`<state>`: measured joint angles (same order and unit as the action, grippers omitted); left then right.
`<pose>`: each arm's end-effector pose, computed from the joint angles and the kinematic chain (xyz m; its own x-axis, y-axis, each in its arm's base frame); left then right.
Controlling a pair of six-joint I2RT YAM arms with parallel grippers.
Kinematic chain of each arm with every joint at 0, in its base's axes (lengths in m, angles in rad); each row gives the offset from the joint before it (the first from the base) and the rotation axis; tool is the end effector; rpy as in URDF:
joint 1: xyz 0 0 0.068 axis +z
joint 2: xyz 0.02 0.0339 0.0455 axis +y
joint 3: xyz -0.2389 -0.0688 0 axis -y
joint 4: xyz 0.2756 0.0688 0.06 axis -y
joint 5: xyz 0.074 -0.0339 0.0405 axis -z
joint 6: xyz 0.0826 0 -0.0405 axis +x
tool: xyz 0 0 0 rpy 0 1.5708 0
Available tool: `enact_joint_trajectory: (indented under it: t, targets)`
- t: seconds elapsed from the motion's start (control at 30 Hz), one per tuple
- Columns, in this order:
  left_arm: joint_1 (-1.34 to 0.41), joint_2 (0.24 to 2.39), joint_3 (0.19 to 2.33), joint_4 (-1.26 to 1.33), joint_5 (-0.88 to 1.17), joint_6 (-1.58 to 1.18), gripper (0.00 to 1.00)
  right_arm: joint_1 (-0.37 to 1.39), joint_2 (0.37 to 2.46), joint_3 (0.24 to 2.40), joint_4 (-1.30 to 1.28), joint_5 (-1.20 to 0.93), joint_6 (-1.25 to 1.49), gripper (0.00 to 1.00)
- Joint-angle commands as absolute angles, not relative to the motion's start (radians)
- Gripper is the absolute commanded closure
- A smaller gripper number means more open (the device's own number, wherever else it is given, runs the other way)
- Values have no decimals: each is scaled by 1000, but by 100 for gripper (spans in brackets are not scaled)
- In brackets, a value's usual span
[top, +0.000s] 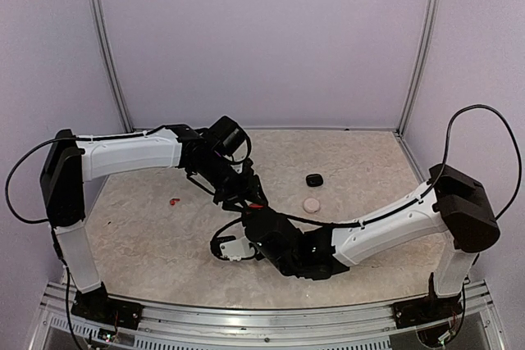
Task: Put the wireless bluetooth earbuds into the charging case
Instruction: Pass from the left arm to the right
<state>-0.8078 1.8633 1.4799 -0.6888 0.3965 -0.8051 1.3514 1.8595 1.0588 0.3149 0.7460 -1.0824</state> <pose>0.2802 -0.3392 0.1629 -0.9933 0.0766 -0.0869 0.1129 0.8069 -0.5798 0.1509 0.4192 0.1236 0.4700 -0.8723 -0.1351 -0.3648 -0.0526 -0.9296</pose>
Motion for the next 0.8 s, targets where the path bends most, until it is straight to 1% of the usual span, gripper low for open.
enact_joint_trajectory:
  t: [0.0,0.2,0.27,0.4,0.57,0.67,0.77]
  targets:
    - [-814,1817,1467,-688,375,-817,69,1337,1889,1105,262,812,-1048,52]
    - [-824,1811,1462,-683,366,-822,69,1298,1951,1157,190,879,-1021,56]
    - [-825,1810,1457,-684,363,-822,69,1298,1953,1169,185,887,-1016,59]
    - [-825,1809,1449,-674,365,-829,68,1287,1964,1176,193,901,-1034,67]
    - [-825,1810,1460,-669,369,-828,67,1288,1968,1164,204,896,-1053,84]
    - [-824,1814,1464,-667,374,-824,61,1288,1962,1154,221,894,-1062,92]
    - [-816,1813,1464,-666,370,-822,47,1291,1946,1147,232,892,-1058,96]
